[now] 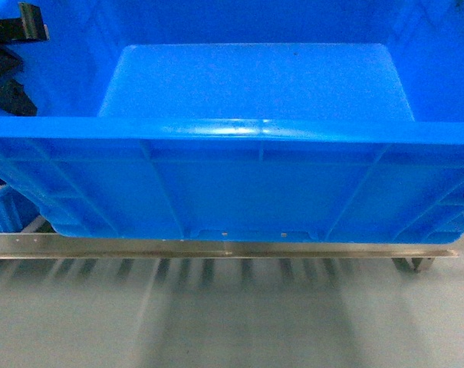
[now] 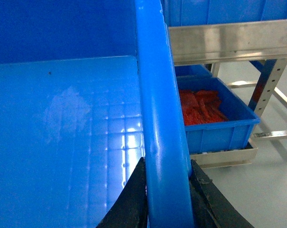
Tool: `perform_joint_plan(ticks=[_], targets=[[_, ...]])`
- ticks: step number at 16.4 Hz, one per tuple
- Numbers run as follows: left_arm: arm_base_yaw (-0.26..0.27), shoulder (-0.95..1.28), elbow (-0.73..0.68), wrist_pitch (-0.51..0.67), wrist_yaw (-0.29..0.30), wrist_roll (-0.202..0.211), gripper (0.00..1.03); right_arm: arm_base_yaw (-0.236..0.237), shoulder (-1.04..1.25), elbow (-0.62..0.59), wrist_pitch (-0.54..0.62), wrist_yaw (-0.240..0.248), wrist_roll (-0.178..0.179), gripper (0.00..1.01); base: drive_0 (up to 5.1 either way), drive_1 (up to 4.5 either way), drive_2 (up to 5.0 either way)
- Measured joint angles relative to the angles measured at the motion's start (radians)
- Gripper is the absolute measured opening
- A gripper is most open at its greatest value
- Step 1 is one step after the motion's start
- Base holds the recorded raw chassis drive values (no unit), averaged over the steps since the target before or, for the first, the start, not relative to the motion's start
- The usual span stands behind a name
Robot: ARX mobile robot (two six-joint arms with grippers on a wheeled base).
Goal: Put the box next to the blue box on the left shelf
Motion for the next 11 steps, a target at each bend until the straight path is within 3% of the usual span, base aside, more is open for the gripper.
perform_joint_plan(ticks=[11], targets=[[0.000,0.000,0.000,-0.003,0.001,0.000,0.08,0.000,0.000,0.000,-0.004,0.000,0.000,0.16,0.0,0.00,0.0]])
